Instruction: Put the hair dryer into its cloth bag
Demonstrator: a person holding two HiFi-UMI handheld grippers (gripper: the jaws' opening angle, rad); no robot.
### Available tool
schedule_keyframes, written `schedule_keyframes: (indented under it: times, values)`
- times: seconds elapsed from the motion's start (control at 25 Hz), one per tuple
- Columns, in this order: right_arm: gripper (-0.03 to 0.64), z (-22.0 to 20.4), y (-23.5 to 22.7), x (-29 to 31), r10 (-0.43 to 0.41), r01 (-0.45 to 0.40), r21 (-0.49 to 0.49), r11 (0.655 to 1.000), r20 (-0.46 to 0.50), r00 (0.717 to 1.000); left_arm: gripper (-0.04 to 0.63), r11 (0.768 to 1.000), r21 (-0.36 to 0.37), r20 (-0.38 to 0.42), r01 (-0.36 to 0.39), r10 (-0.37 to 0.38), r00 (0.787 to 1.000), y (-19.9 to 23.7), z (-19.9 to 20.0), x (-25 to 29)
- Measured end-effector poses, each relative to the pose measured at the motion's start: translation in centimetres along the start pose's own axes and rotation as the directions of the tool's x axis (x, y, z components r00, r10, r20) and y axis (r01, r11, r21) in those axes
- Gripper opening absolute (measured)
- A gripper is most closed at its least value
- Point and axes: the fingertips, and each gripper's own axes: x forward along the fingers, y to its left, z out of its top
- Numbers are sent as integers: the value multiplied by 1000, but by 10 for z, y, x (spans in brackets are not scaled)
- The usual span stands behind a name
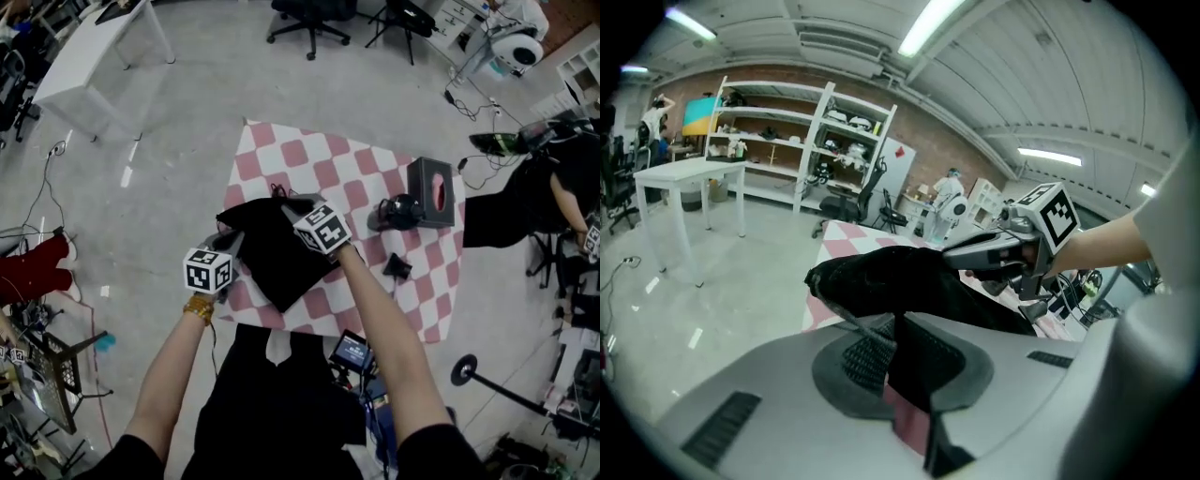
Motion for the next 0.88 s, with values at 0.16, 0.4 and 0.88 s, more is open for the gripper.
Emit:
schedule_keyframes:
  times: [0.16, 0.4, 0.88]
  values:
    - [38, 14, -6, -57, -57, 63, -39, 997, 135, 989, 34, 998, 45, 91, -48, 44, 995, 2, 17, -24]
    - [38, 32, 7, -149, -170, 173, 21, 985, 326, 930, 35, 976, 190, 284, -107, 49, 958, -21, 60, -75]
    - [37, 54, 46, -233, -251, 247, 79, 966, 522, 815, 29, 865, 499, 418, 48, -289, 861, -174, 135, -92]
